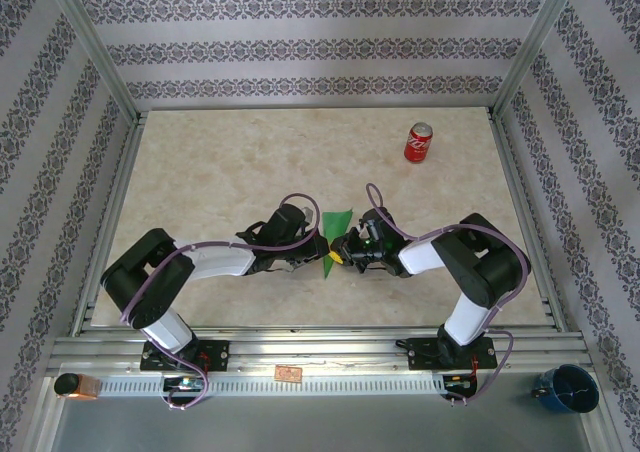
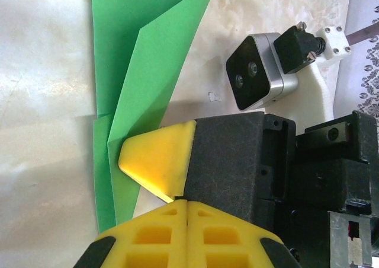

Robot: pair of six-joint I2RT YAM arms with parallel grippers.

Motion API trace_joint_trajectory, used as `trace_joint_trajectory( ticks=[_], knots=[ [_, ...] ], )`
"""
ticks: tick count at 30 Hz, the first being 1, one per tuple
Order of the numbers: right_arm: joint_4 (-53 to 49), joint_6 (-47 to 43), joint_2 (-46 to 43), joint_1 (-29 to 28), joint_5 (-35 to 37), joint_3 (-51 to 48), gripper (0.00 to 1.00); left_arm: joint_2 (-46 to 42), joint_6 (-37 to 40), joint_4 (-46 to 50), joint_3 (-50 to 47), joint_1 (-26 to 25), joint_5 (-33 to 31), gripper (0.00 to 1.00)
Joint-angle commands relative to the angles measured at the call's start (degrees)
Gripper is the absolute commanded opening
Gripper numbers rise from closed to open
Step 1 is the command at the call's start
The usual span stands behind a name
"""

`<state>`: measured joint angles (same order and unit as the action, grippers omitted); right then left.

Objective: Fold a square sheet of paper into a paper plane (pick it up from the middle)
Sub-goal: Fold the wing for the fifth time at the center of the table.

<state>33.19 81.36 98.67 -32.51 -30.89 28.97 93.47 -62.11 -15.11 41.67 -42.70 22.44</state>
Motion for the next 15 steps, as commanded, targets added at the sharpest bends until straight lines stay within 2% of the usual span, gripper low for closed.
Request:
trace_joint_trajectory(
  ticks=[1, 3, 10, 15],
  knots=[
    [2.6, -0.2, 3.5, -1.1, 6.8, 0.5, 0.11, 4.8, -1.0, -2.9, 1.0, -1.5, 1.2, 0.0],
    [2.7, -0.2, 3.6, -1.0, 6.9, 0.5, 0.11, 4.7, -1.2, -3.1, 0.6, -1.6, 1.0, 0.0],
    [2.5, -0.8, 3.5, -0.9, 6.4, 0.8, 0.11, -3.3, -3.2, -3.7, -5.9, -1.6, -6.0, 0.0],
    [2.5, -0.9, 3.4, -0.8, 6.3, 0.7, 0.11, -2.4, -2.5, -4.3, -4.4, -1.7, -2.2, 0.0]
  ],
)
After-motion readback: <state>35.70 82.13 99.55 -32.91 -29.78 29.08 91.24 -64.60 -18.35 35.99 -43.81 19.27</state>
